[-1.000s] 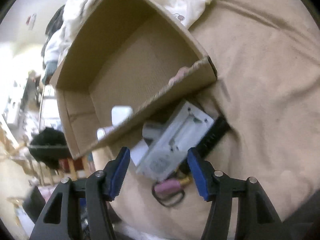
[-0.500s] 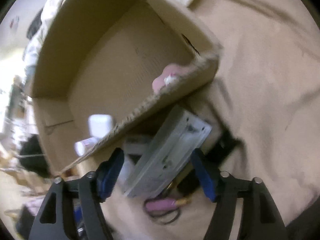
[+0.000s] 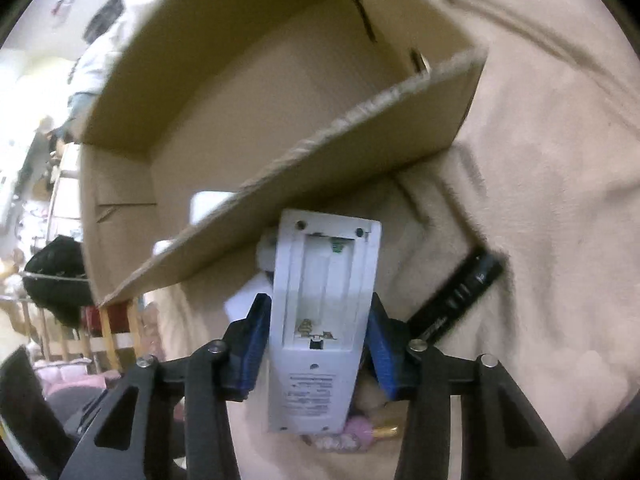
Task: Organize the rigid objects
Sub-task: 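Grasp the white battery charger with the right gripper while the left gripper holds the comb, then carry the comb and charger over the box and open both grippers inside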
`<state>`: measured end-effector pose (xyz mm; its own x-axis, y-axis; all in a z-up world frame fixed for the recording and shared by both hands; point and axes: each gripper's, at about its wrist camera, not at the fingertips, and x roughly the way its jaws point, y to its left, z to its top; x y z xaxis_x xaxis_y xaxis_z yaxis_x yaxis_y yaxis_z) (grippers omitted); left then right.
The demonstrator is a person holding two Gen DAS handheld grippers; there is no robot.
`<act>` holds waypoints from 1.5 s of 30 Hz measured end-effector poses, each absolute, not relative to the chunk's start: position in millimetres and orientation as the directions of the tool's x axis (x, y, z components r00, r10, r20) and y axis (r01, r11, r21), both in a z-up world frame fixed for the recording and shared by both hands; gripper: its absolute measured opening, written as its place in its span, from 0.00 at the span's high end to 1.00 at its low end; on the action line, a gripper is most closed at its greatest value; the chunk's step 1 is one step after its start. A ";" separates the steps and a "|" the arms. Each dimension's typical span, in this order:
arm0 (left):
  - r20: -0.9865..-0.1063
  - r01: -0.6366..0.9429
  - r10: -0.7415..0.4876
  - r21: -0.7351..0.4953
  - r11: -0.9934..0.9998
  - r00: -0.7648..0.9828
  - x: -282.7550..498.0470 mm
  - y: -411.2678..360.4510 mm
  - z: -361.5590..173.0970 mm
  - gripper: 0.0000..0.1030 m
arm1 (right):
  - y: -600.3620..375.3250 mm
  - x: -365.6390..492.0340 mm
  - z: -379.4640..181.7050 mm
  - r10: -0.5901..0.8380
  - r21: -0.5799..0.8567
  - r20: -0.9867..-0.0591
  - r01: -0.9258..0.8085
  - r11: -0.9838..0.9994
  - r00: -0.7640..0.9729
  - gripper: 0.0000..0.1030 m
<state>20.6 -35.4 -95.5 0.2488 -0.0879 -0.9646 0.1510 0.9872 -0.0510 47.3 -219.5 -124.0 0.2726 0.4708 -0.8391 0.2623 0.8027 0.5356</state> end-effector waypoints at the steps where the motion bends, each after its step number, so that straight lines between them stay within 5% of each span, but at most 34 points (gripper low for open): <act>1: -0.964 0.152 -0.090 -0.052 0.987 0.251 19.8 -35.6 -94.7 0.61 | -219.9 44.1 -119.2 0.478 0.547 -0.830 0.253 0.798 0.287 0.54; 11: -0.947 0.168 -0.070 -0.017 0.986 0.314 7.7 -36.8 -81.2 0.61 | -222.6 22.6 -81.3 0.468 0.563 -0.798 0.189 0.805 0.380 0.54; 29: -0.828 0.200 -0.117 -0.006 0.980 0.548 48.8 -31.2 32.9 0.61 | -271.5 69.6 17.9 0.450 0.552 -0.692 0.014 0.833 0.565 0.54; 37: -0.823 0.270 -0.080 0.091 0.959 0.563 91.6 -66.6 11.0 0.61 | -268.6 107.0 1.2 0.401 0.481 -0.694 -0.030 0.876 0.597 0.54; 45: -0.854 0.201 -0.067 0.044 0.979 0.516 117.1 -60.1 -45.1 0.61 | -256.9 117.1 -34.7 0.377 0.437 -0.757 -0.014 0.899 0.533 0.54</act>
<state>117.1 -60.1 -45.1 0.5159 -0.0671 -0.8540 0.2009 0.9786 0.0444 117.1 -256.9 -34.7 0.5335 0.3765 -0.7574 -0.0135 0.8991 0.4375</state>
